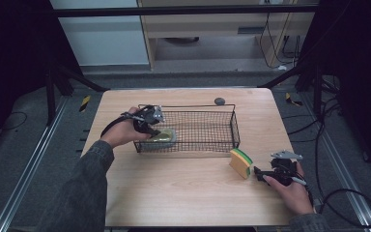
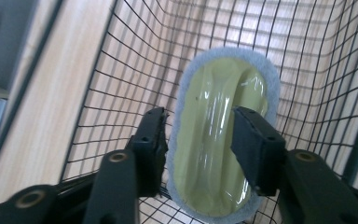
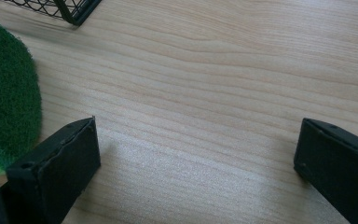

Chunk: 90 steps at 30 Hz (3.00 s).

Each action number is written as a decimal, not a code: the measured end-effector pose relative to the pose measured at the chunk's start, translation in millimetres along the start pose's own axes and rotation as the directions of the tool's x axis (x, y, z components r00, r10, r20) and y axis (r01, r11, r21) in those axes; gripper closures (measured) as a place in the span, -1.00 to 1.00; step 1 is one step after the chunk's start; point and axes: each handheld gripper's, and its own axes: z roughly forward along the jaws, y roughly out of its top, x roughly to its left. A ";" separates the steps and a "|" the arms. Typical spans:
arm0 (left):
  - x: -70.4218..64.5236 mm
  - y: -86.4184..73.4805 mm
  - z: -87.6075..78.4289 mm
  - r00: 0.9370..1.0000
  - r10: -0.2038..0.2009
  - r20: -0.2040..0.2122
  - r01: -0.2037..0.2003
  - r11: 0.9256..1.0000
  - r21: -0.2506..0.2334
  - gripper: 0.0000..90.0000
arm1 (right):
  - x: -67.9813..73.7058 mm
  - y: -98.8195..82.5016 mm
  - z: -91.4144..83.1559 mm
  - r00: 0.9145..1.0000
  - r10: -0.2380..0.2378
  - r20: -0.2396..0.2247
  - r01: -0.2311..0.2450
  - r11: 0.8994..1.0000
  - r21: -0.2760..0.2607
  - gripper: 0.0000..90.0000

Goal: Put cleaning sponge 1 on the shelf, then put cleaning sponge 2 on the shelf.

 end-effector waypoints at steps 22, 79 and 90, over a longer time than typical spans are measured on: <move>-30.6 -6.2 -48.6 0.969 -0.212 -0.126 0.175 0.952 -0.251 -0.84 | -0.7 0.8 1.1 1.000 -0.011 -0.004 0.011 1.000 -0.001 -0.99; -101.9 -146.3 22.5 0.750 -0.661 0.004 0.641 0.726 -0.251 -1.00 | 77.1 95.5 -81.3 0.953 -0.225 -0.202 0.267 0.940 0.211 -0.51; -101.3 -146.4 22.7 0.752 -0.659 0.007 0.639 0.727 -0.250 -1.00 | 86.2 114.8 -58.6 0.944 -0.247 -0.219 0.304 0.908 0.287 -0.45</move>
